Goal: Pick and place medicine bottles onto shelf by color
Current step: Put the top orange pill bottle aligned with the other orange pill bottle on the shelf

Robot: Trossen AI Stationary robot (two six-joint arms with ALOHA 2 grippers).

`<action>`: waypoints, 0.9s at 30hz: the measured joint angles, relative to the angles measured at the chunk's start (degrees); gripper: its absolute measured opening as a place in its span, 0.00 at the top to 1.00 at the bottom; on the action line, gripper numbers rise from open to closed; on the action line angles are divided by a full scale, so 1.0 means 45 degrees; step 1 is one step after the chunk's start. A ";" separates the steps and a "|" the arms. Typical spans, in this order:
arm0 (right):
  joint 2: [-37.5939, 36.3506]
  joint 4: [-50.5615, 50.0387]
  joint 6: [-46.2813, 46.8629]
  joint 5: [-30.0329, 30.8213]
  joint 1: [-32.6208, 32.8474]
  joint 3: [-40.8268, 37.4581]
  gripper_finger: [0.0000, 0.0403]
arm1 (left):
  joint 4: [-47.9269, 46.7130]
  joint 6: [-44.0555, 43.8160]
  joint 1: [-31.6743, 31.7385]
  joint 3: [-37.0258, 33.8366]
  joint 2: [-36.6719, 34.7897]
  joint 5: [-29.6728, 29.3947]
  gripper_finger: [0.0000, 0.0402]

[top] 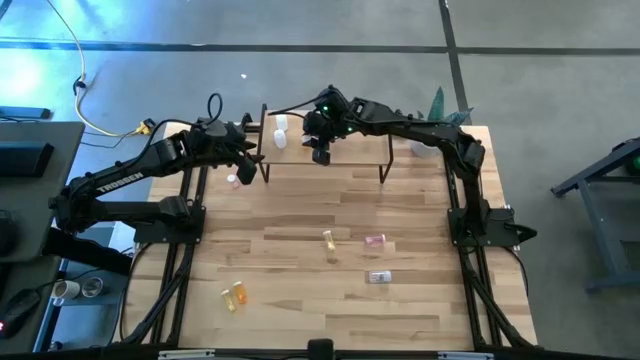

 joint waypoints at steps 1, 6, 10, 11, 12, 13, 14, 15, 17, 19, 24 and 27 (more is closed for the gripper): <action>0.0000 -0.0001 0.0003 0.0109 0.0005 0.0000 0.72 | 0.0000 0.0002 0.0000 0.0000 0.0000 -0.0001 0.46; 0.0001 -0.0050 -0.0002 0.0365 0.0001 0.0000 0.69 | 0.0000 0.0000 0.0000 0.0000 0.0000 0.0001 0.46; 0.0091 -0.0422 0.0005 0.0382 -0.0004 -0.0048 0.67 | 0.0000 0.0000 0.0000 0.0000 0.0000 0.0001 0.46; 0.0097 -0.0446 0.0005 0.0382 -0.0004 -0.0049 0.67 | 0.0000 0.0000 0.0000 0.0000 0.0000 0.0001 0.46; 0.0086 -0.0443 0.0004 0.0382 -0.0004 -0.0049 0.67 | 0.0000 0.0000 0.0000 0.0000 0.0000 0.0001 0.46; 0.0073 -0.0442 0.0008 0.0378 -0.0004 -0.0049 0.67 | 0.0000 0.0000 0.0000 0.0000 0.0000 0.0001 0.46; 0.0073 -0.0443 0.0013 0.0378 -0.0004 -0.0049 0.67 | 0.0000 0.0000 0.0000 0.0000 0.0000 0.0001 0.46; 0.0073 -0.0441 0.0109 0.0376 -0.0004 -0.0049 0.67 | 0.0000 0.0000 0.0000 0.0000 0.0000 0.0001 0.46; 0.0073 -0.0393 0.0237 0.0370 -0.0004 -0.0049 0.67 | 0.0000 0.0000 0.0000 0.0000 -0.0002 0.0001 0.46; 0.0073 -0.0393 0.0246 0.0367 -0.0004 -0.0044 0.67 | 0.0000 0.0000 0.0000 0.0000 0.0000 0.0001 0.46; 0.0068 -0.0388 0.0246 0.0348 -0.0004 -0.0044 0.67 | 0.0000 -0.0005 0.0000 0.0000 0.0000 0.0001 0.46; 0.0066 -0.0392 0.0246 0.0347 -0.0004 -0.0044 0.67 | 0.0000 -0.0005 0.0000 0.0000 0.0000 0.0001 0.46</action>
